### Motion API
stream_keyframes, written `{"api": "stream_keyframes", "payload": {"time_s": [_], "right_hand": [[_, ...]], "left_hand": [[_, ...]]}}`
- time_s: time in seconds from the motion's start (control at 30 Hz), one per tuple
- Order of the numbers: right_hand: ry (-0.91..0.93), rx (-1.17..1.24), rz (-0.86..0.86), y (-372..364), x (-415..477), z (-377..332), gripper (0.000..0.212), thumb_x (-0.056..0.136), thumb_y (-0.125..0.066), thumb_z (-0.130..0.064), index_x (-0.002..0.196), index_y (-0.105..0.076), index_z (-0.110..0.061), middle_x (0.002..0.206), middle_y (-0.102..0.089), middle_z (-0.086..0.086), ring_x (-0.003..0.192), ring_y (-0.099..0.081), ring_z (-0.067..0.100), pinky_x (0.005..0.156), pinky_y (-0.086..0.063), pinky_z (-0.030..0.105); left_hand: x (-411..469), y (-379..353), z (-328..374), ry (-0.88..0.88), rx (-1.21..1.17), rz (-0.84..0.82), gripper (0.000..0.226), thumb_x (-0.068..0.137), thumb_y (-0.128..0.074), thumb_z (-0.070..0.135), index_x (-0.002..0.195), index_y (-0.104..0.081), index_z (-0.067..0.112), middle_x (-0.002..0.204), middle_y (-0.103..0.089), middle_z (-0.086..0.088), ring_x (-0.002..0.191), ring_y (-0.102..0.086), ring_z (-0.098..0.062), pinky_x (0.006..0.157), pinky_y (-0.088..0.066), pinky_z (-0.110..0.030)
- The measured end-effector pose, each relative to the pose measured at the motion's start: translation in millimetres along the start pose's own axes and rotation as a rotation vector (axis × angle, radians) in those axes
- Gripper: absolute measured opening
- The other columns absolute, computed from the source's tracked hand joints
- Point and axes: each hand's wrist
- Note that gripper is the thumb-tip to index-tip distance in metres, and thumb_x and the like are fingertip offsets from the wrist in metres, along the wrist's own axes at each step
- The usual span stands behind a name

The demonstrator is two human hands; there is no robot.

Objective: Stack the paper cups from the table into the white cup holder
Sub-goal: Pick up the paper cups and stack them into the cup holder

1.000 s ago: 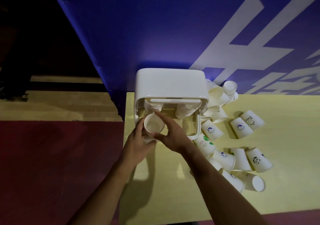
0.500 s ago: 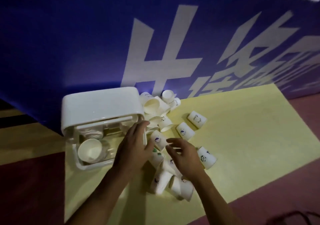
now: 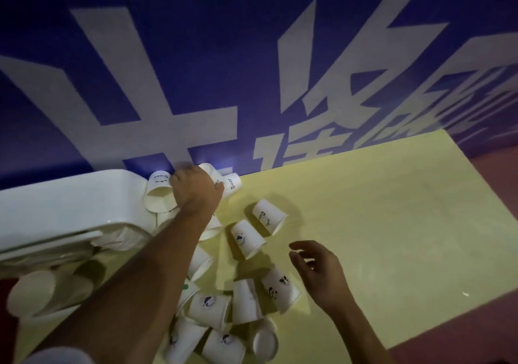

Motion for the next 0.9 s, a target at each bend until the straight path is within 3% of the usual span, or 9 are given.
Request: {"api": "stream_keyframes", "payload": {"time_s": [0.1,0.2,0.3,0.43,0.53,0.6,0.73,0.83,0.9], "right_hand": [[-0.042,-0.015,-0.016,11,27,16,0.009,0.094,-0.072,-0.023,0.103,-0.075,-0.025,0.101,-0.075,-0.013,0.084,-0.068,-0.001,0.067,-0.052,0.014],[-0.07,-0.074,-0.024,8,55,27,0.02,0.092,-0.073,-0.029,0.111,-0.073,-0.023,0.11,-0.073,-0.01,0.084,-0.067,-0.002,0.067,-0.047,0.009],[-0.141,-0.102,-0.09,-6,83,29,0.055,0.086,-0.078,-0.038,0.134,-0.061,-0.017,0.125,-0.065,-0.001,0.095,-0.066,0.013,0.074,-0.049,0.018],[-0.256,-0.14,-0.218,-37,109,31,0.1,0.073,-0.085,-0.053,0.151,-0.04,-0.009,0.142,-0.05,0.014,0.126,-0.054,0.03,0.101,-0.049,0.04],[-0.26,-0.202,-0.212,-54,116,34,0.092,0.074,-0.083,-0.055,0.143,-0.045,-0.007,0.134,-0.049,0.013,0.124,-0.051,0.03,0.103,-0.047,0.041],[-0.247,-0.22,-0.167,-60,118,36,0.083,0.074,-0.082,-0.054,0.136,-0.05,-0.009,0.127,-0.052,0.011,0.118,-0.054,0.031,0.1,-0.049,0.043],[-0.173,-0.027,-0.05,-54,110,26,0.062,0.068,-0.087,-0.047,0.113,-0.054,-0.019,0.112,-0.066,0.005,0.096,-0.065,0.023,0.077,-0.057,0.04],[-0.065,0.042,0.0,-39,95,5,0.066,0.068,-0.09,-0.049,0.119,-0.055,-0.024,0.113,-0.066,-0.005,0.096,-0.066,0.016,0.078,-0.059,0.04],[0.011,0.033,-0.009,-31,81,-13,0.075,0.067,-0.088,-0.056,0.129,-0.055,-0.028,0.119,-0.064,-0.01,0.1,-0.066,0.012,0.079,-0.06,0.041]], "left_hand": [[3,0,8,0.023,0.047,0.013,0.061,0.088,-0.058,0.067,0.109,-0.061,0.01,0.107,-0.07,-0.01,0.1,-0.064,-0.027,0.095,-0.044,-0.04],[-3,13,12,0.035,-0.137,0.027,0.056,0.08,-0.071,0.057,0.108,-0.057,0.011,0.107,-0.068,-0.011,0.102,-0.06,-0.031,0.094,-0.039,-0.043],[-23,39,11,0.075,-0.618,0.017,0.058,0.074,-0.083,0.042,0.113,-0.048,0.017,0.11,-0.062,-0.008,0.1,-0.06,-0.03,0.089,-0.048,-0.044],[-60,63,5,0.215,-1.311,-0.074,0.059,0.078,-0.086,0.026,0.116,-0.041,0.03,0.112,-0.06,-0.003,0.093,-0.067,-0.02,0.066,-0.055,-0.031],[-77,53,-1,0.455,-1.624,-0.141,0.053,0.067,-0.086,0.036,0.105,-0.053,0.023,0.112,-0.069,-0.016,0.099,-0.071,-0.038,0.084,-0.059,-0.058],[-84,45,-6,0.598,-1.812,-0.17,0.056,0.063,-0.086,0.031,0.105,-0.055,0.011,0.117,-0.068,-0.025,0.106,-0.07,-0.043,0.096,-0.055,-0.061],[-96,38,-23,0.545,-1.88,-0.223,0.074,0.067,-0.084,0.016,0.131,-0.048,0.019,0.13,-0.063,-0.022,0.112,-0.07,-0.036,0.094,-0.058,-0.051],[-110,34,-50,0.335,-1.725,-0.282,0.087,0.08,-0.084,0.009,0.145,-0.042,0.05,0.13,-0.067,-0.001,0.113,-0.07,-0.021,0.092,-0.059,-0.045],[-122,32,-70,0.219,-1.676,-0.302,0.084,0.088,-0.077,0.005,0.146,-0.04,0.055,0.134,-0.065,0.004,0.118,-0.067,-0.018,0.093,-0.058,-0.043]]}}
Point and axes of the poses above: each hand's wrist, its own x-axis towards the middle knuckle, its own y-axis out of the back of the hand, z = x × y
